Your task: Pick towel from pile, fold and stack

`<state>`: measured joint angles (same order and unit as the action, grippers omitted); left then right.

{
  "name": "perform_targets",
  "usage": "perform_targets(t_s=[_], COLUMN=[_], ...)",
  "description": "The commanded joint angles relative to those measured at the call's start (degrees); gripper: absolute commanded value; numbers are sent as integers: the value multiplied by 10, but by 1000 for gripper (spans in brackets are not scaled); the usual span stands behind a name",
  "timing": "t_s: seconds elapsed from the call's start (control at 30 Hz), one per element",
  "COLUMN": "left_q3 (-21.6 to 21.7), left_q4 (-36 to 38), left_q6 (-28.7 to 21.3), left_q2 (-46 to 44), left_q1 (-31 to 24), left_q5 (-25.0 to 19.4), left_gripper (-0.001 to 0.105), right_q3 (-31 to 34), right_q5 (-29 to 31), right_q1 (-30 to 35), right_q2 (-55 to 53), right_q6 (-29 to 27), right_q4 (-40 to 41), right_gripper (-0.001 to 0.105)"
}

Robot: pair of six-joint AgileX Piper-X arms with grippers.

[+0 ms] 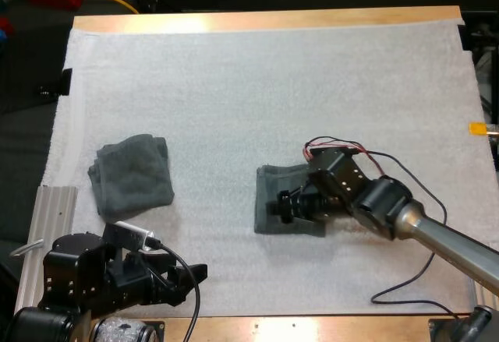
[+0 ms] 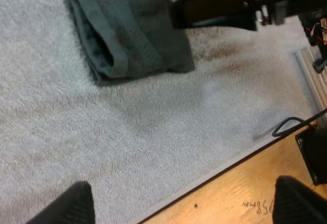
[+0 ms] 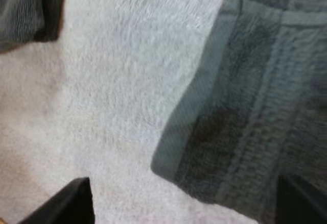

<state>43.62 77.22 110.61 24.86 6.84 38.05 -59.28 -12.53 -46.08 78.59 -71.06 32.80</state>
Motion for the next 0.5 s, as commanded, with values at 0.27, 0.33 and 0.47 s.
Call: perform_targets(t_s=[0.27, 0.33, 0.47], left_q3=[4, 4, 4], left_q4=[-34, -43, -67], left_q6=[0, 2, 15], left_q2=[-4, -4, 4], left_q1=[3, 3, 3], left_q5=[-1, -1, 0], left_gripper=[71, 71, 71], right_q3=[1, 1, 1], right_q5=[66, 67, 72], right_q1=[1, 1, 1], right_q2=[-96, -112, -143], right_q6=[-11, -11, -11], right_q4=[95, 107, 123], right_gripper=[70, 70, 70])
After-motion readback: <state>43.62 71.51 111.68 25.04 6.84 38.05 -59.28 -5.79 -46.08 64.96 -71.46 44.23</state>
